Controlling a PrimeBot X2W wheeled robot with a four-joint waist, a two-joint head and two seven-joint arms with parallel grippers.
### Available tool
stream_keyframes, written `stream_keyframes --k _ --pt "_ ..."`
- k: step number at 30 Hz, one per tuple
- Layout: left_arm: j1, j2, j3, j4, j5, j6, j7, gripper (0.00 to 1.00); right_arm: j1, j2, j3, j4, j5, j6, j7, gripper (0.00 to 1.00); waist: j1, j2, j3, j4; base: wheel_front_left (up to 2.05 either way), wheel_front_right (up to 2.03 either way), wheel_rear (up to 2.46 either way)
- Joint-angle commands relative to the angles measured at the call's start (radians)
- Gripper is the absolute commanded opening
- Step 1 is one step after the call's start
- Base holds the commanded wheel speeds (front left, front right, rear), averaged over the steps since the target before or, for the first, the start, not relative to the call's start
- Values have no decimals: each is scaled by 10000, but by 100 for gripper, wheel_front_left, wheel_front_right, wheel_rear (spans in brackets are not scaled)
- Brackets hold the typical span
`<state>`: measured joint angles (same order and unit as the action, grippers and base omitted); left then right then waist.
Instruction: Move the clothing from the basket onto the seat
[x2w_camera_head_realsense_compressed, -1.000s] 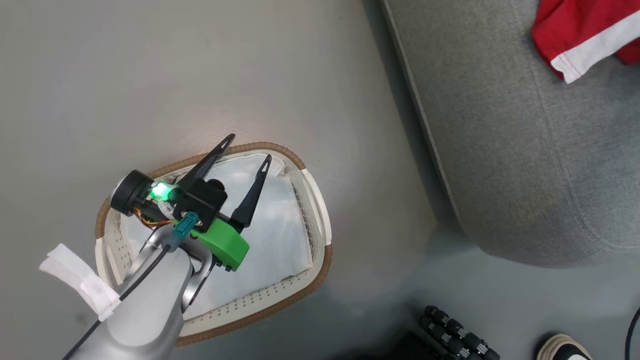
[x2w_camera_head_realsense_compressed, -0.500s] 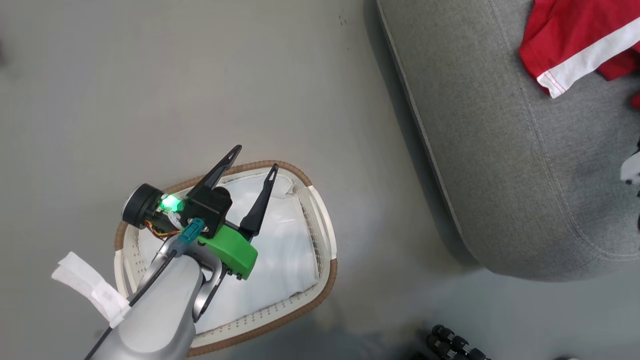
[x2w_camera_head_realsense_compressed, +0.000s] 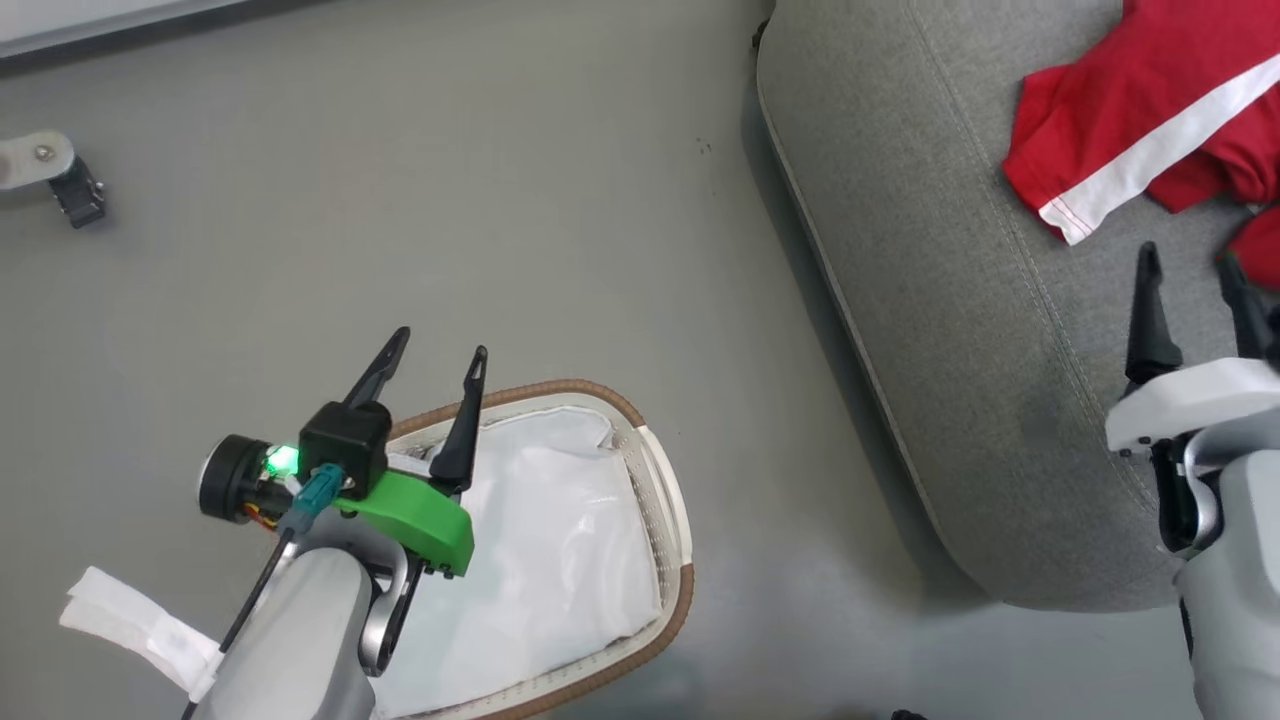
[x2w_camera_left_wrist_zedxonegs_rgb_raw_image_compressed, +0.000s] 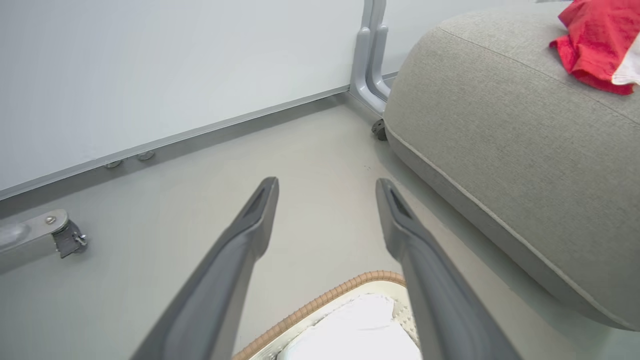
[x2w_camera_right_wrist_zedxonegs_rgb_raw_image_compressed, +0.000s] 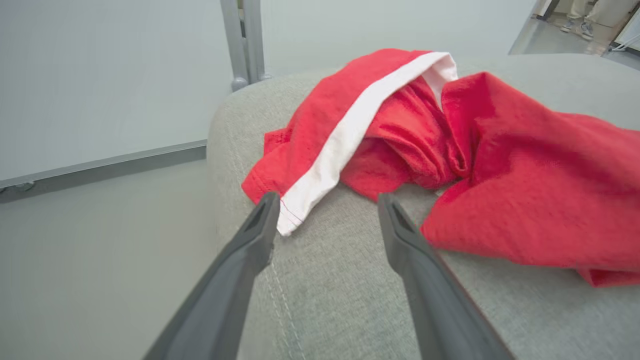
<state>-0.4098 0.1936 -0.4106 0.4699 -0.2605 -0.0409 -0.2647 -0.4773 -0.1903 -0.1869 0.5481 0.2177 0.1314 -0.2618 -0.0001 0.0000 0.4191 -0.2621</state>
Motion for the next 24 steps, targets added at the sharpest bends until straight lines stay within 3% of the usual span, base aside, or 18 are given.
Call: stream_keyframes --k 1,7,13,24 --pt "228 -19 260 -6 -70 110 8 100 112 -3 292 -338 -171 -14 -47 100 1 0 -369 350 0 0 0" --pt "503 -186 1386 -198 136 277 8 100 233 382 1165 -1253 -378 -15 -47 100 1 0 -775 972 0 0 0" --pt "787 -398 2452 -228 457 301 6 100 18 595 1943 -1215 -424 -15 -47 100 1 0 -1139 1541 0 0 0" --pt "1169 -885 3915 -150 859 -124 8 100 227 1041 2938 -1097 -583 -15 -47 100 1 0 -1693 2032 0 0 0"
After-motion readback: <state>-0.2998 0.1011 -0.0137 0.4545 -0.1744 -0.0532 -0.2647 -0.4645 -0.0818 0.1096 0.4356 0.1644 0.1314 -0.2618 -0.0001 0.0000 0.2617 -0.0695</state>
